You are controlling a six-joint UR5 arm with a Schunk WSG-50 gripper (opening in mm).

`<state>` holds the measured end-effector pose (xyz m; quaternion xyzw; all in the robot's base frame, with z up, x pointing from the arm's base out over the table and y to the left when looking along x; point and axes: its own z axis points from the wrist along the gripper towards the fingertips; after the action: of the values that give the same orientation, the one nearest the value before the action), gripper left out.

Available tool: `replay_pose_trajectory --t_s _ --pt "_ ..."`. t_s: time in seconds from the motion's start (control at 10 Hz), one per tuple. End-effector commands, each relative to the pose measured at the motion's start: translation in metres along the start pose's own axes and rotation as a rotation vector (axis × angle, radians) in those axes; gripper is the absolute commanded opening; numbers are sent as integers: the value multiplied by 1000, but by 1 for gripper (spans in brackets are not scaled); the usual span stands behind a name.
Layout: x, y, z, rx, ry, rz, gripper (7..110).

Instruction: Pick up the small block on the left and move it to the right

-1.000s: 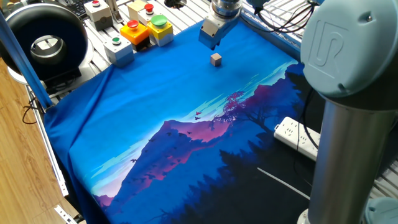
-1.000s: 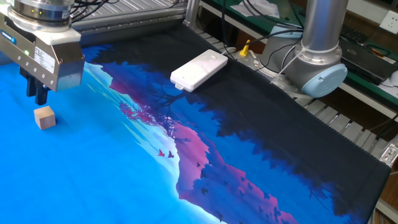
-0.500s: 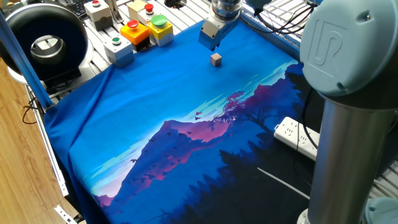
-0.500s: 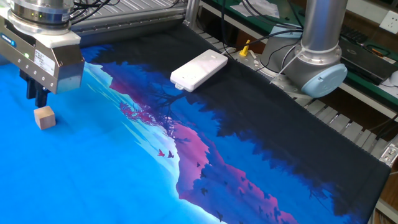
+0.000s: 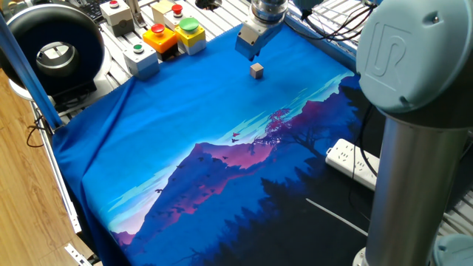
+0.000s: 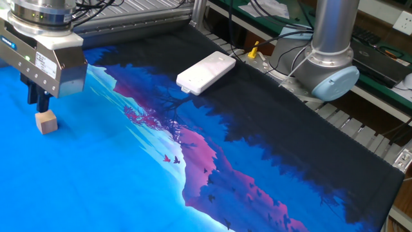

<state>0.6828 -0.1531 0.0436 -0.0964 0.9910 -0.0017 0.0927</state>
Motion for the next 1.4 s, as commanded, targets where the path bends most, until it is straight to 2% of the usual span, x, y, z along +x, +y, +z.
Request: replay_pose_trajectory --t_s 0.0,0.4,0.5,0.8,1.3 --pt "-4 1 -1 -12 -15 27 44" --pt "4 -8 4 19 17 140 44" --pt "6 -7 4 15 25 165 44" --pt "7 -1 5 -3 32 193 44" --pt "8 -2 12 0 40 179 44"
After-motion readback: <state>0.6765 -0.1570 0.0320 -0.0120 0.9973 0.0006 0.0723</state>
